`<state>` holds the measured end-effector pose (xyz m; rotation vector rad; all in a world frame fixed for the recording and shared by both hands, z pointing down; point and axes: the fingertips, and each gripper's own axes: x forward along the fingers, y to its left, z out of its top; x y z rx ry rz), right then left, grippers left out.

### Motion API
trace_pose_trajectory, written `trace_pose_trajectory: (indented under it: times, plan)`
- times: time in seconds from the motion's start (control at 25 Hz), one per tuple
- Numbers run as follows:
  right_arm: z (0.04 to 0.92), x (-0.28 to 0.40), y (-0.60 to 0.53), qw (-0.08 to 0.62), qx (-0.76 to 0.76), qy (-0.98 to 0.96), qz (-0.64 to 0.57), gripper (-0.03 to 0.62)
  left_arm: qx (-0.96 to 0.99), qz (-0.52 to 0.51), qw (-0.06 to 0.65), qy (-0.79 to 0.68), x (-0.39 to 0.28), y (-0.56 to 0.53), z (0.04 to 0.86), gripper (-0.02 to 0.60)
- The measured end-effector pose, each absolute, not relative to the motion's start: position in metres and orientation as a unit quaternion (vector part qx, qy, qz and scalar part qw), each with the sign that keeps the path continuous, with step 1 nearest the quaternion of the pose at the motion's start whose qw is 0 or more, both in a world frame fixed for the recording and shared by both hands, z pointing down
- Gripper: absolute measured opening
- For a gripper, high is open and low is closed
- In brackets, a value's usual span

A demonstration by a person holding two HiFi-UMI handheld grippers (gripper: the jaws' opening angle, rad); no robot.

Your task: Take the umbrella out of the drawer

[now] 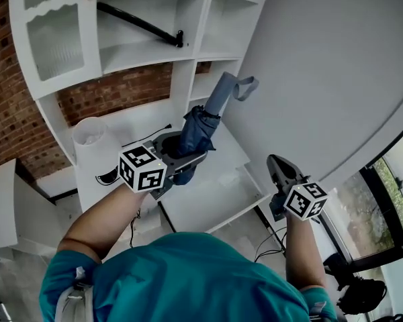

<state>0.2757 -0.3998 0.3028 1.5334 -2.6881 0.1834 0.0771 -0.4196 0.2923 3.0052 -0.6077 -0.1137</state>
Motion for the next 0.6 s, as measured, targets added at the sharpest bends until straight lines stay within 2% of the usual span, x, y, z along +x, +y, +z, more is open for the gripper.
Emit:
trace_pose_trajectory:
  times: [0.6]
  plan:
    - [0.285, 0.280, -0.416, 0.005, 0.495, -0.867, 0.063, 0.020, 0.979, -0.077, 0.031, -0.184, 0.081, -0.420, 0.258, 0.261]
